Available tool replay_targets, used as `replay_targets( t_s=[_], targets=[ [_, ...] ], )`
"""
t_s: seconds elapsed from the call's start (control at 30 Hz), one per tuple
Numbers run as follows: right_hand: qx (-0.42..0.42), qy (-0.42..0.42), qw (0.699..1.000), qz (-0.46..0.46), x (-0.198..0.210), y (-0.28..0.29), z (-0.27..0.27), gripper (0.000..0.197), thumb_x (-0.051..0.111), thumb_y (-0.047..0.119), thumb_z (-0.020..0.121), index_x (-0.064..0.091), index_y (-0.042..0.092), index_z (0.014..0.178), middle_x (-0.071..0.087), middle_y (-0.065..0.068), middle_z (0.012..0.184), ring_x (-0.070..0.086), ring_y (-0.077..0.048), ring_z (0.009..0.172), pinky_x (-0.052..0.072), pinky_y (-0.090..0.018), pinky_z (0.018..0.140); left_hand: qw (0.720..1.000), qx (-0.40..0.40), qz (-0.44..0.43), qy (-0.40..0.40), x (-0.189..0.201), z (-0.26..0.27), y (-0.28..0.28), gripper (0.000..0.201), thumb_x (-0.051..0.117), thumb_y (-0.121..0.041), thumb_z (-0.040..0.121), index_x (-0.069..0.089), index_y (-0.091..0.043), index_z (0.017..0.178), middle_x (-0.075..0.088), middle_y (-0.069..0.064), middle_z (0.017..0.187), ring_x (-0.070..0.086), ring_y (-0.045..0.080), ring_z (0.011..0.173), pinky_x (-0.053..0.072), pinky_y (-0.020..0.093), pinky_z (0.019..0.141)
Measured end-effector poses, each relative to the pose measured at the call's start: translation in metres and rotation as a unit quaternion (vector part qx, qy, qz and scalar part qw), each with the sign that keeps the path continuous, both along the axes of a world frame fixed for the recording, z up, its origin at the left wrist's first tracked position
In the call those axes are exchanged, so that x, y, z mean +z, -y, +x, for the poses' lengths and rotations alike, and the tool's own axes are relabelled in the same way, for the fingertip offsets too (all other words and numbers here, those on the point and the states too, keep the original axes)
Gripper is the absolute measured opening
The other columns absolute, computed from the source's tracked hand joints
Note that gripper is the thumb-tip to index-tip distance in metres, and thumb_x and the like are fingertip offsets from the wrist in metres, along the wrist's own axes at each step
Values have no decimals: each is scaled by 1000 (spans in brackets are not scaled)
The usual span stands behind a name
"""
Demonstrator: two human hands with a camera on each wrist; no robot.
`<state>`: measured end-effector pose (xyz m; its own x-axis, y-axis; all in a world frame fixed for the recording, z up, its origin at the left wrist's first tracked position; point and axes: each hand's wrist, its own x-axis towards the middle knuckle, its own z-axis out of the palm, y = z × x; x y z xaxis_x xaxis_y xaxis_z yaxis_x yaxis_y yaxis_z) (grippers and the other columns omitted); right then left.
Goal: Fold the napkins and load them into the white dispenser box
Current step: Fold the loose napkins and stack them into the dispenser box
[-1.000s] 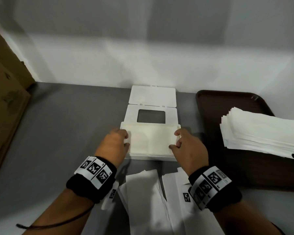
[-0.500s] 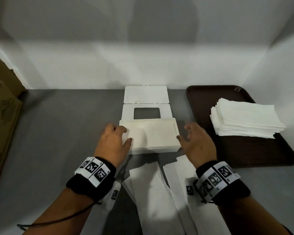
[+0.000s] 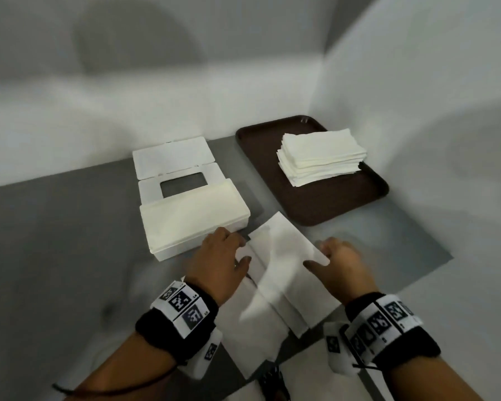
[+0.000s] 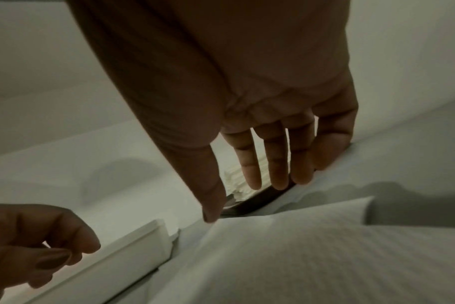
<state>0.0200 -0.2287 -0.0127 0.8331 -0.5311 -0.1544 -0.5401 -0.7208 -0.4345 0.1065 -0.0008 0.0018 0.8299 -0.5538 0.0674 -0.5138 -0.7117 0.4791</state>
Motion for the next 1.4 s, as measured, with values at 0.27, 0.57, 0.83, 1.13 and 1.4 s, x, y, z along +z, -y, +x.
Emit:
replay_targets(
  t_s=[0.27,0.57,0.83,1.13,1.4],
  targets=[
    [-9,-91,995,-36,-9,-6,-17,62,75,52,71,54,22,121,55,-4,120,50,-27,114,45,-39,94,986,-75,130,-76,-25,-12,30,47,58,-42,87,47,-20,127,41,3,131,39,24,123,43,39,97],
    [-35,-101,994,20,-6,-5,-15,53,77,51,69,53,24,107,58,-2,112,54,-26,109,47,-40,91,980,-76,168,-81,-29,-7,33,51,63,-46,82,48,-20,123,41,4,131,37,25,124,42,38,99],
    [-19,-91,994,64,-4,-8,-16,28,73,39,71,48,27,72,59,8,81,57,-20,85,50,-37,82,982,-69,159,-80,-31,-7,32,52,64,-46,81,47,-21,123,42,3,128,38,23,123,44,39,97],
    [-33,-11,986,166,-5,-6,-20,14,75,21,78,62,18,84,52,4,73,53,-13,66,38,-20,51,983,-66,152,-76,-33,-6,32,52,65,-47,79,49,-21,121,45,2,125,39,24,122,43,40,98],
    [-34,-46,997,54,-13,-13,-17,55,79,46,70,56,13,107,53,-3,107,55,-21,95,42,-28,74,985,-57,146,-77,-32,-10,33,50,64,-45,80,48,-21,121,44,2,125,39,24,122,45,39,95]
  ],
)
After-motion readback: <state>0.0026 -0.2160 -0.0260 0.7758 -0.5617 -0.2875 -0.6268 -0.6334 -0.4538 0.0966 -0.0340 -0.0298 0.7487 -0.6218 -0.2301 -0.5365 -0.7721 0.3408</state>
